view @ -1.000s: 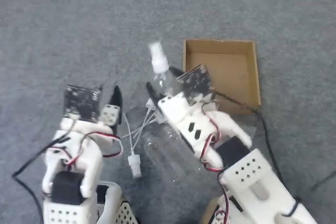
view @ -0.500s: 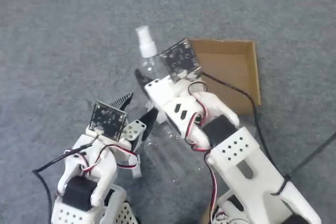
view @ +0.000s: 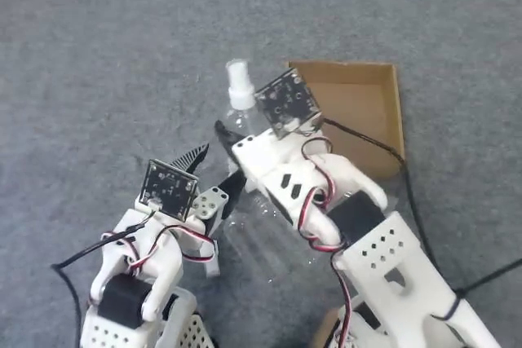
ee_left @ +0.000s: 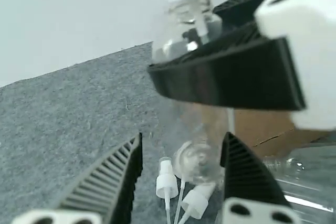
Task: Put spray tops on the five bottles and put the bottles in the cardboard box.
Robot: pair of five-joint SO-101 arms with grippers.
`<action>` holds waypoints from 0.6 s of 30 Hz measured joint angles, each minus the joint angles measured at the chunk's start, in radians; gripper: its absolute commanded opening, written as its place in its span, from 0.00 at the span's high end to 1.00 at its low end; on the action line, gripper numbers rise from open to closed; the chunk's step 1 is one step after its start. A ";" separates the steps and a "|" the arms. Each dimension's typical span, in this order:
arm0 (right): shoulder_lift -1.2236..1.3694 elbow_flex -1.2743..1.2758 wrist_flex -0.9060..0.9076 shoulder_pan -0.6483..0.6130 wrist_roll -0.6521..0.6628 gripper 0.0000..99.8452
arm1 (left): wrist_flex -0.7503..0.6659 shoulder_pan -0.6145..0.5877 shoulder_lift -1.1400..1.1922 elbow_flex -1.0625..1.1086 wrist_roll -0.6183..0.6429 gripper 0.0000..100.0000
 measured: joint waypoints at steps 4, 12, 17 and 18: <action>-0.002 -0.020 0.002 0.058 0.005 0.99 | 0.000 -0.002 0.000 0.018 0.000 0.78; 0.115 -0.152 -0.020 0.273 0.080 0.99 | 0.000 -0.003 0.002 0.034 0.000 0.94; 0.324 -0.155 -0.167 0.365 0.086 0.99 | -0.074 -0.091 -0.006 0.069 0.000 0.99; 0.367 -0.155 -0.203 0.376 0.086 0.99 | -0.103 -0.110 0.000 0.087 0.000 0.99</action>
